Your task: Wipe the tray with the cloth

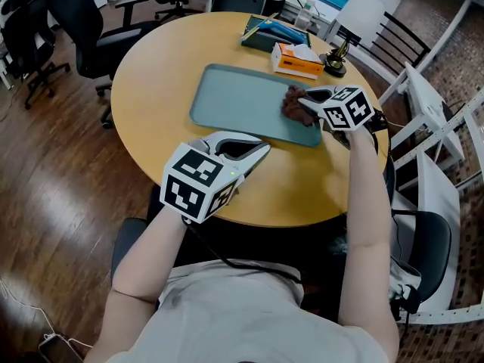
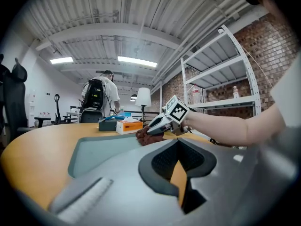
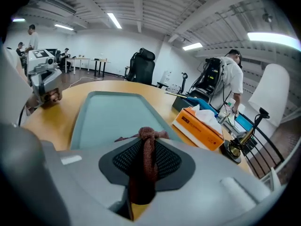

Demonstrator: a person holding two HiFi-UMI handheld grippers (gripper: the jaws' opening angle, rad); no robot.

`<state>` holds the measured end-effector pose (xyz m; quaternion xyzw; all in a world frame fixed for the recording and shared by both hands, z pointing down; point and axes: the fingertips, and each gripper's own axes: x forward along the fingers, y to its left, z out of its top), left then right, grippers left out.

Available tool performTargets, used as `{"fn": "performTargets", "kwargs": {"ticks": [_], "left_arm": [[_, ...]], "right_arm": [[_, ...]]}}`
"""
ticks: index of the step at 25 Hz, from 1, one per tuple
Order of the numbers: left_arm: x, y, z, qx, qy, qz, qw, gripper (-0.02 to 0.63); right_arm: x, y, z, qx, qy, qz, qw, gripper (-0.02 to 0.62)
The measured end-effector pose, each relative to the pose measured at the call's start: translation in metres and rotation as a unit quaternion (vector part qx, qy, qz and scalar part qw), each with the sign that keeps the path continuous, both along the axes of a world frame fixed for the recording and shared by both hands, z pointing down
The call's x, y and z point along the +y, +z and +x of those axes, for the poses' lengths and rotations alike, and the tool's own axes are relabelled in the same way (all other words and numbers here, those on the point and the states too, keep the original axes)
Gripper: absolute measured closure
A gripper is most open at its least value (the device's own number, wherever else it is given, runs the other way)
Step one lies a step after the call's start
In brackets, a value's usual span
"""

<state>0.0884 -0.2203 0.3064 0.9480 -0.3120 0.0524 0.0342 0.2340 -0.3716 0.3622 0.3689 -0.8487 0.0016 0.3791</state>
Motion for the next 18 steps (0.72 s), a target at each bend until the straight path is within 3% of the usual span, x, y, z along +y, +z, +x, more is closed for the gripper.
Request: {"fn": "performTargets", "kwargs": {"ticks": [9,12,16,18], "left_arm": [[0.005,-0.003,-0.001,0.012,0.0,-0.003,0.9999,0.606],[0.005,-0.004,-0.001,0.013,0.0,-0.001,0.9999,0.605],[0.004,-0.003,-0.001,0.01,-0.002,0.001,0.9999,0.606],[0.004,-0.001,-0.003,0.008,-0.005,0.001,1.0,0.606]], "right_arm": [[-0.053,-0.001,0.031,0.015,0.105,0.04,0.994,0.52],[-0.055,0.003,0.011,0.022,0.077,0.035,0.996,0.52],[-0.054,0.002,-0.038,0.008,-0.001,0.045,0.999,0.518],[-0.054,0.005,-0.046,0.025,-0.009,0.049,0.998,0.519]]}}
